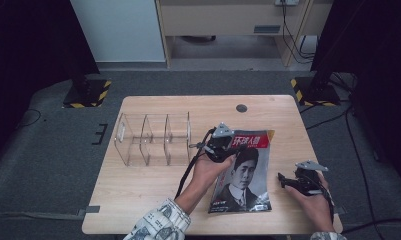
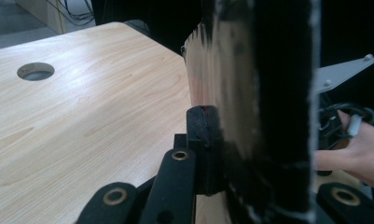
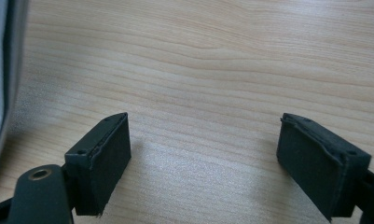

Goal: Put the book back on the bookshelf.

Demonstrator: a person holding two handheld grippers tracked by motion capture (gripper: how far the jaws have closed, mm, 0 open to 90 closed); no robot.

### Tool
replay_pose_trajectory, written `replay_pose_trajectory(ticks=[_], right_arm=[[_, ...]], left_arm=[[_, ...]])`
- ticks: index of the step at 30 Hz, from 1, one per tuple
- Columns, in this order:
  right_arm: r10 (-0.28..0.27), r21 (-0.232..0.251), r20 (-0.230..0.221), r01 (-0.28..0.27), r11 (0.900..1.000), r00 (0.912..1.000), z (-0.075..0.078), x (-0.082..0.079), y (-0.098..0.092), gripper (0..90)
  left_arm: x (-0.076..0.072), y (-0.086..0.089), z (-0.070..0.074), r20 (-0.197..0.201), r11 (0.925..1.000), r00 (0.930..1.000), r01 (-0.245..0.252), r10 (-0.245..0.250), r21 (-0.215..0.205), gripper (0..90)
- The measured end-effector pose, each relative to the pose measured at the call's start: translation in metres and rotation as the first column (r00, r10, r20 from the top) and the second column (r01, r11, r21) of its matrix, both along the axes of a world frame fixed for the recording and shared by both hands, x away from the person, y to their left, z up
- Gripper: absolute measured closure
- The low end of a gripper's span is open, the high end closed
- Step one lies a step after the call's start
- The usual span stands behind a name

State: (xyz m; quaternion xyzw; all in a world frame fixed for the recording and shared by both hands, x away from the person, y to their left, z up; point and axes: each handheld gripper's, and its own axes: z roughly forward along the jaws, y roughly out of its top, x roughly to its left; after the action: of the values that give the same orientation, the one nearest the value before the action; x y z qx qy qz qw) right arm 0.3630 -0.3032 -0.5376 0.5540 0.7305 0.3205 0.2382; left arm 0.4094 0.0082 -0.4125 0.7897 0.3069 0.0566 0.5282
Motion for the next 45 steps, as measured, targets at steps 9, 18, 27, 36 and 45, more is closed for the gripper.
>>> replay_pose_trajectory(ticks=[9,18,27,36,45], right_arm=[[0.002,-0.002,0.001,-0.002,1.000,1.0000,0.000,0.000,0.000,17.6],[0.002,-0.002,0.001,-0.002,1.000,1.0000,0.000,0.000,0.000,17.6],[0.001,-0.001,0.001,-0.001,1.000,1.0000,0.000,0.000,0.000,17.6],[0.002,0.001,-0.002,-0.002,1.000,1.0000,0.000,0.000,0.000,17.6],[0.001,0.002,-0.002,-0.001,1.000,1.0000,0.000,0.000,0.000,17.6]], left_arm=[[-0.001,0.011,0.003,0.001,0.9997,0.9999,-0.011,0.011,-0.020,86.7],[-0.007,0.017,0.011,0.019,0.9994,0.9997,-0.012,0.013,-0.031,86.7],[-0.019,0.034,0.030,0.046,0.9978,0.9985,-0.025,0.028,-0.062,86.7],[-0.025,0.049,0.040,0.063,0.9948,0.9971,-0.036,0.042,-0.095,86.7],[-0.029,0.063,0.050,0.073,0.9924,0.9959,-0.045,0.053,-0.115,86.7]])
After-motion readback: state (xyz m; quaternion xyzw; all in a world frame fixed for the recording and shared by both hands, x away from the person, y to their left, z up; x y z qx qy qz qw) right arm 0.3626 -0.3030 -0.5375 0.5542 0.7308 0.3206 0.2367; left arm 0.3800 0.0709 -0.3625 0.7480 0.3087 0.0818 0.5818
